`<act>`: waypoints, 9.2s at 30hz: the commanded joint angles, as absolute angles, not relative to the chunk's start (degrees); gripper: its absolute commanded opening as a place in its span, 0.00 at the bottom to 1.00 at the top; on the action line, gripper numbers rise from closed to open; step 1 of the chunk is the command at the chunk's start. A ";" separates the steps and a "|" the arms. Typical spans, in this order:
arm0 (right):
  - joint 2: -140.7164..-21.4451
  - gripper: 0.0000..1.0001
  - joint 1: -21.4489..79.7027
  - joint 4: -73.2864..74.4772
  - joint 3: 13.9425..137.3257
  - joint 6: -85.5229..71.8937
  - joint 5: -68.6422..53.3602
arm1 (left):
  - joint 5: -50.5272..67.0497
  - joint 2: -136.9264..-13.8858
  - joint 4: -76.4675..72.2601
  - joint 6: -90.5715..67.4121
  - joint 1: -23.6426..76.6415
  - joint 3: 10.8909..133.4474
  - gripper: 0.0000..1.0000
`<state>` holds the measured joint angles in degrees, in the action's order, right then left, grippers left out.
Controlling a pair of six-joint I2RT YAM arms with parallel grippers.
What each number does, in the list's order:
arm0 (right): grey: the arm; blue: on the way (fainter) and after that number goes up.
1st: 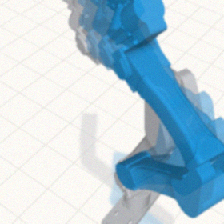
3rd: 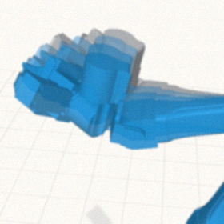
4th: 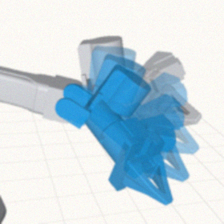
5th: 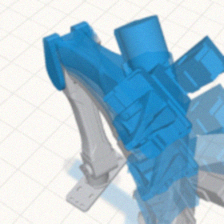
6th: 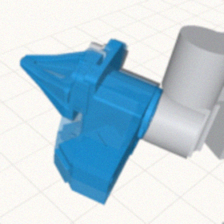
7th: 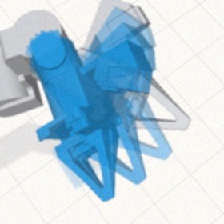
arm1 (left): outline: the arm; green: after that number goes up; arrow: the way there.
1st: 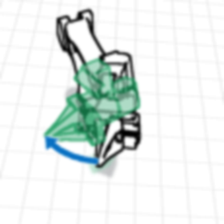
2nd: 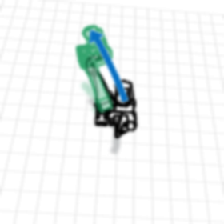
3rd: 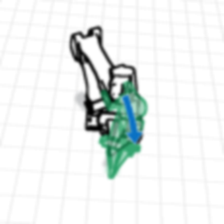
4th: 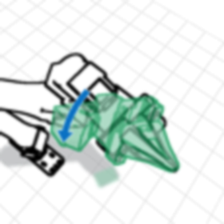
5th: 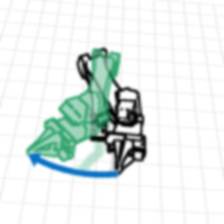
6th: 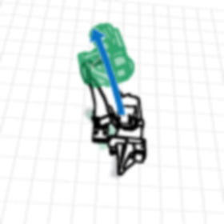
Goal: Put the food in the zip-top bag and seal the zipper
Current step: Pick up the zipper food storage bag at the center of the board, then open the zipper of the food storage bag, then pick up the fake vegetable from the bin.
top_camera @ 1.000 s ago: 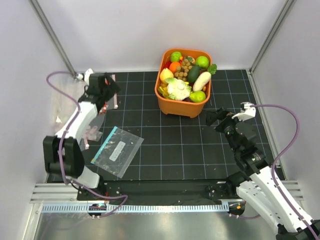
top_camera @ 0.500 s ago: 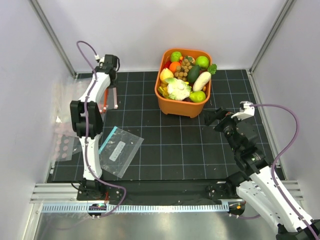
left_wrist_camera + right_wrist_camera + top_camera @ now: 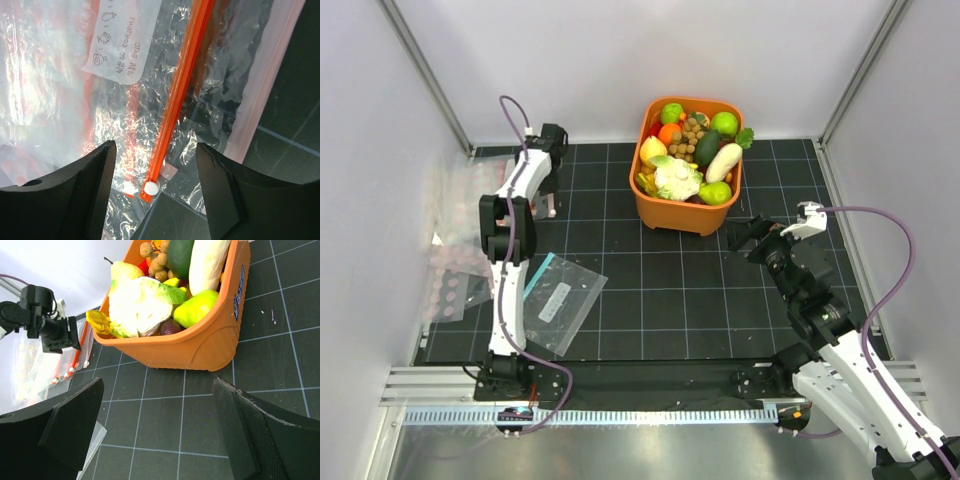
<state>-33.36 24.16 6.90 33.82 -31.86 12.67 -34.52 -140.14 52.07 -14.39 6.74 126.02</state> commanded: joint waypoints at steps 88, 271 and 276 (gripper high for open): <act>-61.70 0.58 44.21 -16.26 34.63 -24.70 2.72 | -26.98 -72.33 6.60 -30.15 61.87 52.12 0.00; -83.31 0.99 34.46 1.91 66.43 -19.68 20.47 | -55.37 -91.41 51.50 -32.87 48.51 78.57 0.00; -89.73 0.99 32.08 2.37 72.33 -20.74 18.73 | -53.71 -90.79 51.33 -33.05 48.52 78.49 0.00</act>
<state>-87.74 33.10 1.43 68.20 -20.18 17.87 -54.68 -92.40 53.30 -32.95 48.71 78.39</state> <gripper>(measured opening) 0.994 0.016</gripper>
